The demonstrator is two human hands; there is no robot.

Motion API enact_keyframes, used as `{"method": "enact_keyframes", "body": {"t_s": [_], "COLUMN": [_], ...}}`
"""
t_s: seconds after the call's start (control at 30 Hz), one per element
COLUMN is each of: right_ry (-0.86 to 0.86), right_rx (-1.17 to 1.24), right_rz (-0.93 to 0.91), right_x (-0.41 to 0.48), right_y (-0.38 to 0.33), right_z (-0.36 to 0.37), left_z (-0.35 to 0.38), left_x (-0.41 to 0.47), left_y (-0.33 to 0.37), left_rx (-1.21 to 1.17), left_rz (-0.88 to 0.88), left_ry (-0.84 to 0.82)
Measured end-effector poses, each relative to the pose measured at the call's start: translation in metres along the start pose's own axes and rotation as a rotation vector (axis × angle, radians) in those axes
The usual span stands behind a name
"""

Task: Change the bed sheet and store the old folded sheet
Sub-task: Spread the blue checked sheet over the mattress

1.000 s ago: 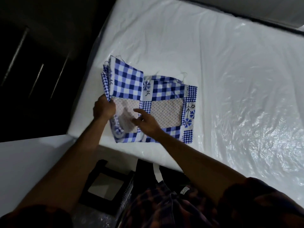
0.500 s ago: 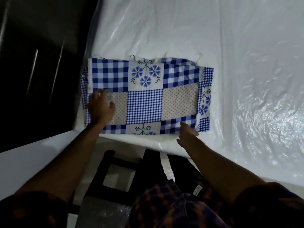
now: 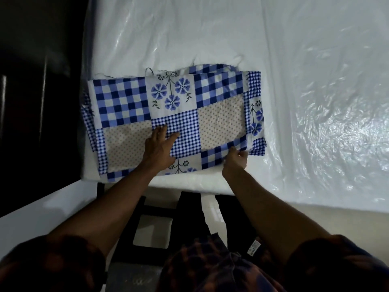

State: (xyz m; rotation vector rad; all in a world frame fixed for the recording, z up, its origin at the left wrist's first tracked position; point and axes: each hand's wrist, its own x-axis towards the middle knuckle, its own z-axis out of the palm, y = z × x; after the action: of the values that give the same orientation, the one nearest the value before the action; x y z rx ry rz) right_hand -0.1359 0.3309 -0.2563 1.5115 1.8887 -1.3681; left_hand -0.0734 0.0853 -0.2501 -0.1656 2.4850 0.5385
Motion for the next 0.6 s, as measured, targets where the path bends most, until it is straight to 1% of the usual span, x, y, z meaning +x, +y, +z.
{"method": "enact_keyframes", "body": {"t_s": [0.07,0.17,0.27,0.33,0.4,0.47,0.53,0.6], "right_ry": [0.038,0.011,-0.035,-0.060,-0.046,-0.020,-0.024,-0.027], "right_rx": [-0.012,0.025,-0.063,-0.101,-0.157,-0.208,-0.269,-0.392], "right_rz": [-0.182,-0.304,-0.549,-0.705,-0.835,-0.867,-0.823,-0.700], "right_x": [-0.004,0.007,0.040,0.068,0.089,0.101,0.106,0.108], "right_y": [-0.005,-0.033,-0.092,-0.139,-0.189,-0.240,-0.280,-0.296], "right_z": [-0.003,-0.007,-0.013,-0.011,-0.005,0.006,0.014,0.017], "left_z": [0.003,0.004,0.004,0.005,0.007,0.006,-0.003,-0.015], "left_x": [0.002,0.008,0.017,0.027,0.042,0.060,0.076,0.086], "left_y": [0.004,0.020,0.056,0.081,0.104,0.123,0.135,0.140], "left_rx": [0.017,0.032,-0.020,-0.106,-0.191,-0.326,-0.520,-0.643], "left_rz": [0.024,0.042,0.045,0.057,0.092,0.062,-0.073,-0.261], "left_ry": [0.032,0.066,0.072,0.054,0.037,0.068,0.166,0.304]}}
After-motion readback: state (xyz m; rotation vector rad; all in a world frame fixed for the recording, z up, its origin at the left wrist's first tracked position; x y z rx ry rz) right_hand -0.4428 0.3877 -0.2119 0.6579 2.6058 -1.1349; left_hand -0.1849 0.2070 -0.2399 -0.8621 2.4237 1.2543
